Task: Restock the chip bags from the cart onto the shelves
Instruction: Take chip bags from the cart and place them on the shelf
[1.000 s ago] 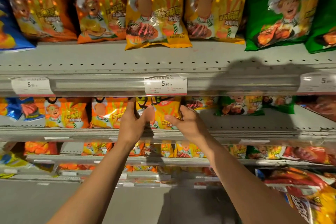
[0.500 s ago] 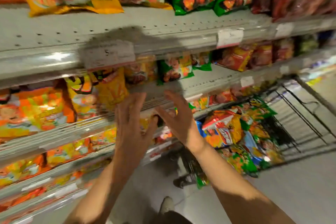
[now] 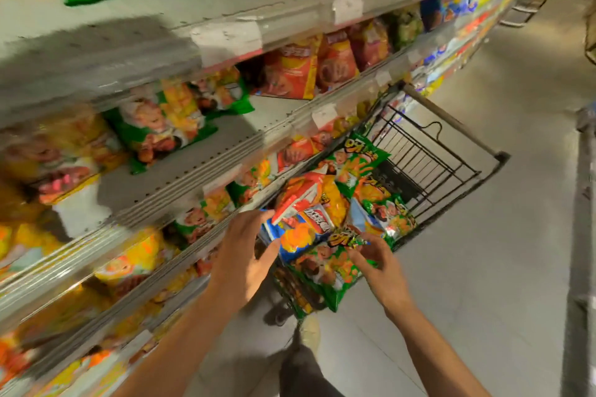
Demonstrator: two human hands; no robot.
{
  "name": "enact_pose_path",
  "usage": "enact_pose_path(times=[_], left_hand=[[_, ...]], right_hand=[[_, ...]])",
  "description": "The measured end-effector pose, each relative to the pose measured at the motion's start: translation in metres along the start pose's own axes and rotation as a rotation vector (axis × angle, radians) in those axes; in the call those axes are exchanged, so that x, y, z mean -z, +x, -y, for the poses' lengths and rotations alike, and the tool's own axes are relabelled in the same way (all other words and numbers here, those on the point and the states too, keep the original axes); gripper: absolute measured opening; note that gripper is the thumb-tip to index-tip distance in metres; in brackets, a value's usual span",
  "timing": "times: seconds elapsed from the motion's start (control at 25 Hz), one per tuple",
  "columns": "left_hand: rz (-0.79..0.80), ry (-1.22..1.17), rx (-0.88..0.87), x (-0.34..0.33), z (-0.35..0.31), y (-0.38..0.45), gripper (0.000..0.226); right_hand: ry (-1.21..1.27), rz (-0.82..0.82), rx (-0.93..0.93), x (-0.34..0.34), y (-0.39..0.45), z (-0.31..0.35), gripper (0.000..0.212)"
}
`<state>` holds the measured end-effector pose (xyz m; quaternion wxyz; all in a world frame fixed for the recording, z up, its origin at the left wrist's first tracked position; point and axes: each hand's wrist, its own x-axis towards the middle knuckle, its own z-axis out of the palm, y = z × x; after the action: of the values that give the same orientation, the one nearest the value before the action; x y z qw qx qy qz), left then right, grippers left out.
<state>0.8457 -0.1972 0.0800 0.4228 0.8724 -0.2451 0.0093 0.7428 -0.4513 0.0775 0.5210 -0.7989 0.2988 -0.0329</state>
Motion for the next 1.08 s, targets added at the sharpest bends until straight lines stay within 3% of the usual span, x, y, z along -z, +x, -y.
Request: enact_pose_path(times=[0.2, 0.32, 0.4, 0.56, 0.64, 0.72, 0.84, 0.96, 1.08], left_hand=[[0.1, -0.038, 0.386, -0.077, 0.021, 0.082, 0.042], [0.003, -0.044, 0.606, -0.116, 0.025, 0.142, 0.032], [-0.052, -0.059, 0.673, -0.134, 0.038, 0.174, 0.039], [0.167, -0.264, 1.114, -0.159, 0.066, 0.203, 0.045], [0.257, -0.332, 1.148, -0.173, 0.077, 0.204, 0.038], [0.322, -0.355, 1.121, -0.179, 0.078, 0.203, 0.047], [0.447, -0.32, 1.116, -0.187, 0.077, 0.202, 0.065], [0.454, -0.29, 1.116, -0.199, 0.059, 0.206, 0.079], [0.425, -0.188, 1.025, -0.216, 0.041, 0.2, 0.107]], right_hand=[[0.088, 0.019, -0.13, 0.036, 0.112, -0.046, 0.041], [0.102, 0.05, -0.197, 0.054, 0.2, -0.059, 0.045], [0.064, 0.097, -0.238, 0.059, 0.256, -0.062, 0.054], [0.169, 0.139, -0.387, 0.045, 0.345, -0.058, 0.082], [0.28, 0.142, -0.46, 0.032, 0.373, -0.056, 0.085], [0.396, 0.12, -0.523, 0.02, 0.389, -0.053, 0.087], [0.537, 0.049, -0.551, 0.011, 0.396, -0.054, 0.063], [0.676, 0.009, -0.516, 0.024, 0.395, -0.061, 0.051], [0.644, -0.087, -0.42, 0.055, 0.383, -0.068, 0.056]])
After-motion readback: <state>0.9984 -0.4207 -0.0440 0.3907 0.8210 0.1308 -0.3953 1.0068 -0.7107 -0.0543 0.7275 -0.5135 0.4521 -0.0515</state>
